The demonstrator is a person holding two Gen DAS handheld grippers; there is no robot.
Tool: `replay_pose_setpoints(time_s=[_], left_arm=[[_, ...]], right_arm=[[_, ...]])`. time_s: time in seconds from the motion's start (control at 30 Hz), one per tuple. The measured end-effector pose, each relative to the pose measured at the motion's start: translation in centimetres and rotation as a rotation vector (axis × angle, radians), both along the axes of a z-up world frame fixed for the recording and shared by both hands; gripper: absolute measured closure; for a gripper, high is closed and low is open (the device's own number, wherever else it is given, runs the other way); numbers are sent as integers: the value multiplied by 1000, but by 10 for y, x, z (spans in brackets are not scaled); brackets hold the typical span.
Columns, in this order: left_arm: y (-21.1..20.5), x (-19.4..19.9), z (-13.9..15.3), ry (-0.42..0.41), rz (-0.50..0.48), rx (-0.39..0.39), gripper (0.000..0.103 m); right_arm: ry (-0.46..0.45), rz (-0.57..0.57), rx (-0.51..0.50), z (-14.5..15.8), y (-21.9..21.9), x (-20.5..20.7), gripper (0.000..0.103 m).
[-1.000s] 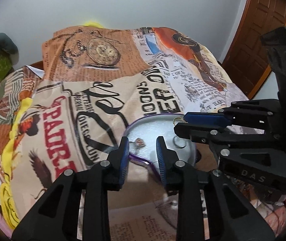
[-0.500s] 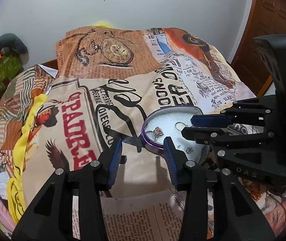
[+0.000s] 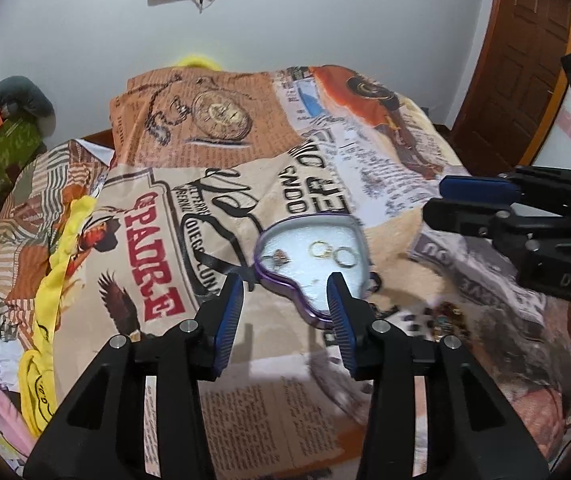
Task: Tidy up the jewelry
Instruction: 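Withdraw the right tool while the left tool moves to the pendant pile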
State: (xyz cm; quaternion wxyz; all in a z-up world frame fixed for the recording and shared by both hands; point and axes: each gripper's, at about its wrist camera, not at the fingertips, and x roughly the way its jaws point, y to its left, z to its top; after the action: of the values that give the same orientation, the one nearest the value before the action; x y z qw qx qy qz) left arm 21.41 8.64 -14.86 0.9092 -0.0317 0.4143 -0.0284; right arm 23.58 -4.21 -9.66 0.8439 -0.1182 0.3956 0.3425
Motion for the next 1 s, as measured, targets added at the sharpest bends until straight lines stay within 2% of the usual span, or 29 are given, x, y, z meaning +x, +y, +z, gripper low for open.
replay_pose_setpoints(time_s=[0.13, 0.27, 0.57, 0.67, 0.73, 0.8, 1.0], left_arm=[[-16, -14, 12, -21, -32, 1, 54], [-35, -27, 14, -18, -73, 7, 54], [-82, -39, -10, 47, -176, 0, 54], [-97, -39, -16, 56, -210, -21, 68], [-104, -35, -21, 69, -228, -21, 85], [-110, -31, -25, 81, -234, -15, 92], [-122, -27, -36, 109, -260, 7, 93]], right_arm=[[-29, -24, 22, 12, -22, -19, 72], [-50, -58, 24, 12, -42, -35, 62], [-16, -116, -8, -10, -78, -53, 62], [-7, -138, -19, -17, -89, -57, 62], [5, -147, -13, -21, -96, -59, 62], [22, -157, -3, -24, -102, -60, 62], [51, -175, 13, -34, -111, -58, 62]])
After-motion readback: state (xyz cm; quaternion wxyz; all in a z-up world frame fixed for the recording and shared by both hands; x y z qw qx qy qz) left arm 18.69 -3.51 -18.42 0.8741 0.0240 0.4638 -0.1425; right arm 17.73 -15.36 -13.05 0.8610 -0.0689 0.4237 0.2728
